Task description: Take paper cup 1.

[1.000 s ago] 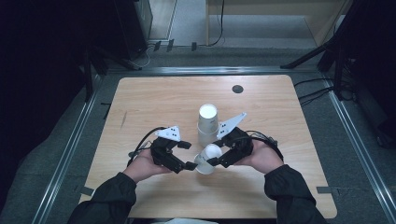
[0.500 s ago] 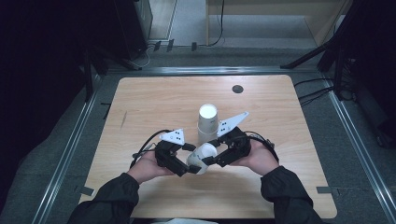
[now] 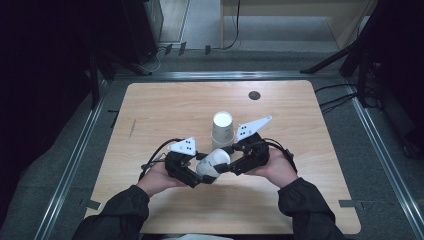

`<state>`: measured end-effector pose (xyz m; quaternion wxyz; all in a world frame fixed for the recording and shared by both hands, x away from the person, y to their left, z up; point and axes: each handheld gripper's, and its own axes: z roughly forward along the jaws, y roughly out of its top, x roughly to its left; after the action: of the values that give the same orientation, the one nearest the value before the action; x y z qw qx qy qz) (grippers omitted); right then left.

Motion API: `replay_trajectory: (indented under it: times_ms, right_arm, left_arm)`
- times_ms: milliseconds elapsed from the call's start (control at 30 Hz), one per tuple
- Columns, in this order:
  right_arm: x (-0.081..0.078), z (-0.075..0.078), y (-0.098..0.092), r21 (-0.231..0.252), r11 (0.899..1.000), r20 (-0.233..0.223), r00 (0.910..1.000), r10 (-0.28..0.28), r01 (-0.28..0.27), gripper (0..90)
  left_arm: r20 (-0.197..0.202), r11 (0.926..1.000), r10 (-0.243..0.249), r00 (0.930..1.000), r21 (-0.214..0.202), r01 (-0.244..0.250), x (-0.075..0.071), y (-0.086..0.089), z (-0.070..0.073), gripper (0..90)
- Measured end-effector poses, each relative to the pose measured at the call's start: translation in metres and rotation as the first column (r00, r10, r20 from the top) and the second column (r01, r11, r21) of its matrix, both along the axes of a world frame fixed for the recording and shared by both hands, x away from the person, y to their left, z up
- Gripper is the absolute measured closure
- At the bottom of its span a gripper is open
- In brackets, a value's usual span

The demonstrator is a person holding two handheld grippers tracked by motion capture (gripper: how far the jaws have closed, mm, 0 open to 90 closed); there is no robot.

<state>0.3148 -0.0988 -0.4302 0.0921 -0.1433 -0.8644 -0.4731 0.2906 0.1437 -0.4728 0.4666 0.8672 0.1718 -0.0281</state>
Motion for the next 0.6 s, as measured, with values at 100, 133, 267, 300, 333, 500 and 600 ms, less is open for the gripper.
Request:
replay_trajectory:
  times_ms: [100,133,267,300,333,500,600]
  right_arm:
    - [-0.0002,0.0005,-0.0002,0.008,1.000,-0.007,1.0000,0.001,0.000,35.9]
    - [-0.0003,0.0004,-0.0002,0.009,1.000,-0.005,1.0000,0.003,-0.003,35.9]
    - [-0.0010,0.0002,0.0003,0.002,1.000,-0.009,0.9999,0.009,-0.009,35.8]
    - [-0.0013,0.0001,0.0005,-0.002,1.000,-0.004,0.9999,0.011,-0.012,35.8]
    - [-0.0016,-0.0001,0.0008,-0.005,1.000,-0.001,0.9999,0.012,-0.012,35.7]
    - [-0.0011,-0.0011,0.0005,-0.008,1.000,-0.010,0.9998,0.018,-0.018,30.5]
    - [-0.0020,-0.0005,-0.0009,-0.019,1.000,0.012,0.9999,0.011,-0.011,26.4]
  left_arm:
    - [0.017,1.0000,-0.007,0.9998,0.001,0.007,-0.0014,0.0005,0.0011,22.8]
    - [0.023,0.9999,-0.011,0.9997,-0.002,0.011,-0.0019,0.0004,0.0013,23.6]
    - [0.038,0.9996,-0.026,0.9989,0.007,0.026,-0.0048,-0.0008,0.0018,28.5]
    - [0.043,0.9996,-0.028,0.9987,0.011,0.027,-0.0051,-0.0011,0.0017,28.9]
    - [0.045,0.9994,-0.031,0.9985,0.015,0.031,-0.0052,-0.0012,0.0016,29.4]
    - [0.031,0.9989,-0.038,0.9988,0.030,0.037,-0.0036,0.0005,0.0033,30.1]
    - [0.018,0.9989,-0.029,0.9994,0.038,0.028,-0.0009,0.0051,0.0047,30.1]
